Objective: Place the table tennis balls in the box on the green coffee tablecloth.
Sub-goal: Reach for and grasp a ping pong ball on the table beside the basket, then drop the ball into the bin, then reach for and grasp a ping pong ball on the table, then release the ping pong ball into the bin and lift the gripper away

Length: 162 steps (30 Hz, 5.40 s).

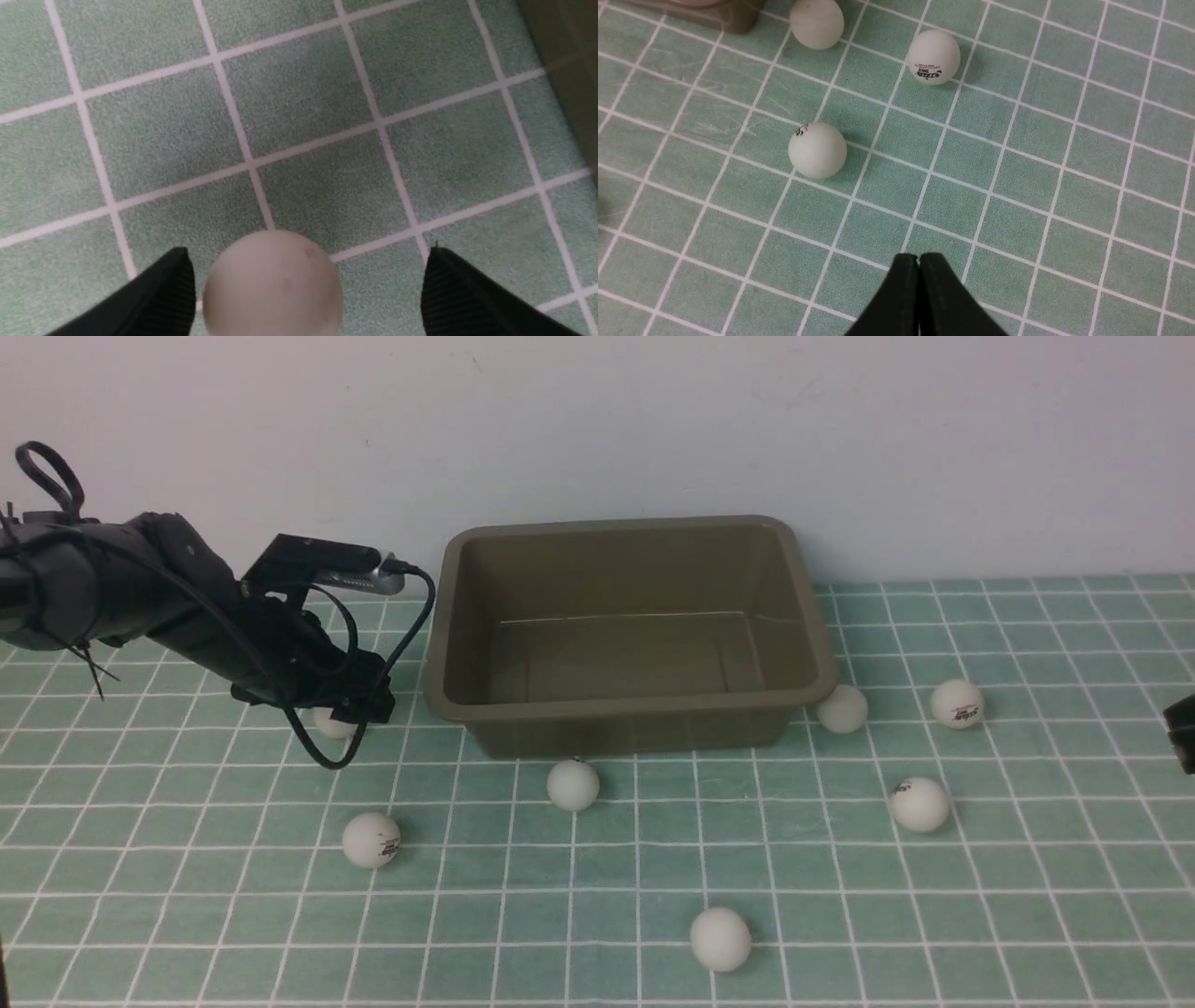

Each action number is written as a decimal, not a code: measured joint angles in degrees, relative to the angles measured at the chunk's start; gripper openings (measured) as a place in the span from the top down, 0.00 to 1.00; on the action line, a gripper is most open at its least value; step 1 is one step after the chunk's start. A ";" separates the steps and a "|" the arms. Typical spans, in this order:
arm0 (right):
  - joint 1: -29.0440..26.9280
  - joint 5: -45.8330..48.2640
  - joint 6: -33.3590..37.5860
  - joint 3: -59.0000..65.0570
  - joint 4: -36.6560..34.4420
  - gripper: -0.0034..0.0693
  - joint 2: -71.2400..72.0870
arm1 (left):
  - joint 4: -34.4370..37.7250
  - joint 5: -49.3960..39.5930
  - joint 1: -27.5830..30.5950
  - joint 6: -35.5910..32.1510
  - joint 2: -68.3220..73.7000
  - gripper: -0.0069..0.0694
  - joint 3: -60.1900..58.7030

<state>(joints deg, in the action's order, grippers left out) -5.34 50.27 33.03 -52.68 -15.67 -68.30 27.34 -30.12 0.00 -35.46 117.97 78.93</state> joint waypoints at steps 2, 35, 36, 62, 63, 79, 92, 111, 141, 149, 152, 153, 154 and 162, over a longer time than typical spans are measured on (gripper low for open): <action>0.00 0.01 -0.01 0.00 -0.15 0.97 0.00 | 0.00 0.61 -0.04 0.05 0.72 0.15 0.00; 0.00 -2.69 -0.25 0.00 -0.33 0.97 0.00 | -12.23 -16.22 -19.43 6.81 4.35 0.44 25.71; 0.00 -2.75 -0.25 0.00 -0.58 0.97 0.00 | -12.68 -15.26 -19.87 6.81 5.27 0.42 25.71; 2.86 -16.55 -8.63 -24.89 -9.25 0.97 -39.81 | -23.48 -40.64 -20.09 21.76 -8.79 0.45 37.20; 3.79 -15.90 -11.08 -26.45 -7.83 0.96 -41.51 | -23.14 -40.64 -20.09 21.96 -11.08 0.45 35.70; 5.73 -7.63 -15.29 -30.96 0.18 0.29 -45.21 | -23.21 -41.50 -20.09 22.07 -36.74 0.45 0.68; 5.73 -9.82 -15.48 -31.48 0.93 0.21 -51.14 | -23.28 -36.87 -20.09 22.07 -40.13 0.44 -15.90; 5.77 -8.25 -15.30 -31.86 1.30 0.45 -53.22 | -25.17 -17.80 -13.11 17.37 -39.88 0.28 -26.09; 21.94 8.53 -14.43 -63.17 -1.30 0.45 -55.96 | -4.08 6.91 -9.25 -2.36 -19.60 0.28 -28.50; 21.94 7.62 -13.71 -65.48 -2.30 0.45 -57.96 | -4.06 7.99 -9.25 -2.36 -19.60 0.28 -28.50; 21.94 7.31 -13.42 -66.45 -2.44 0.45 -58.97 | -3.96 8.12 -9.25 -2.36 -19.60 0.28 -28.50; 21.94 7.25 -13.38 -66.59 -2.53 0.45 -59.17 | -3.88 8.12 -9.25 -2.36 -19.60 0.28 -28.50; 21.94 7.19 -13.32 -66.66 -2.59 0.45 -59.45 | -3.88 8.12 -9.25 -2.36 -19.51 0.28 -28.50; 22.03 7.12 -13.73 -66.85 -2.99 0.34 -61.16 | -2.41 8.12 -9.25 -2.36 -16.34 0.28 -28.45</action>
<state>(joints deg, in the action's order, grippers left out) 16.69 57.39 19.30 -119.53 -18.66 -129.46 24.92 -22.00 -9.25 -37.82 101.63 50.47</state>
